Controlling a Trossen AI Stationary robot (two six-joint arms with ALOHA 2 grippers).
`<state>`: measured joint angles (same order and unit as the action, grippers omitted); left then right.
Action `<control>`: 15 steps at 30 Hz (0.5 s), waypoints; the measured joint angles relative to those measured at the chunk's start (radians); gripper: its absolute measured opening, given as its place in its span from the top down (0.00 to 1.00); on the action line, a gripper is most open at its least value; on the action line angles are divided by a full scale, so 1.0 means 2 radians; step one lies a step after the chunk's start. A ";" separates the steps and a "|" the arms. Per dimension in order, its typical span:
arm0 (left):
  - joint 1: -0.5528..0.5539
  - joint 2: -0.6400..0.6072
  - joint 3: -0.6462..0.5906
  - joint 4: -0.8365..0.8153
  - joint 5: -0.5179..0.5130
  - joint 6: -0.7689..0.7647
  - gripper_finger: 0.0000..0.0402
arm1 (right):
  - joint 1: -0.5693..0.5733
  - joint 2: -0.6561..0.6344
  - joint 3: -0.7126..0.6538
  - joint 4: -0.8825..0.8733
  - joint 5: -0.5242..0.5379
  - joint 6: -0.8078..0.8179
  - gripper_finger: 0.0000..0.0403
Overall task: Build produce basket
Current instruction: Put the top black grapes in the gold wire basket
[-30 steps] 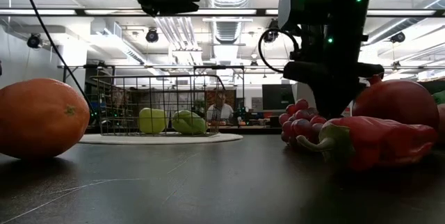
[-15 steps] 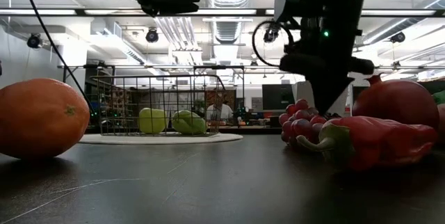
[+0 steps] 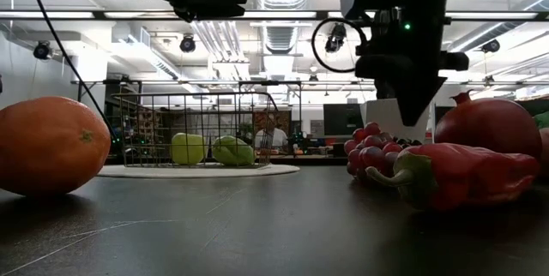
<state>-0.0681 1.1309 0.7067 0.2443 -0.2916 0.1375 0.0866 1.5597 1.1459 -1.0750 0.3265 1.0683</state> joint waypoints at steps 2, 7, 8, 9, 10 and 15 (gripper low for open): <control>0.000 0.000 0.000 0.000 0.000 0.000 0.31 | 0.000 0.000 -0.005 0.003 -0.002 0.014 0.87; 0.000 0.000 0.000 0.000 0.000 0.000 0.31 | 0.000 0.002 -0.024 0.006 0.013 0.066 0.71; 0.000 0.000 -0.001 0.000 0.000 0.000 0.31 | 0.000 0.002 -0.029 0.006 0.017 0.074 0.68; 0.000 0.000 -0.001 0.000 0.000 0.000 0.31 | 0.000 0.002 -0.034 0.009 0.020 0.079 0.66; 0.000 0.000 -0.001 0.000 0.000 0.000 0.31 | 0.000 0.002 -0.038 0.016 0.020 0.084 0.63; 0.000 0.000 -0.004 0.000 0.000 0.000 0.31 | 0.000 0.002 -0.041 0.045 0.021 0.091 0.54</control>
<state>-0.0677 1.1316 0.6996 0.2441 -0.2916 0.1370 0.0864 1.5635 1.0649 -0.9860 0.3679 1.2495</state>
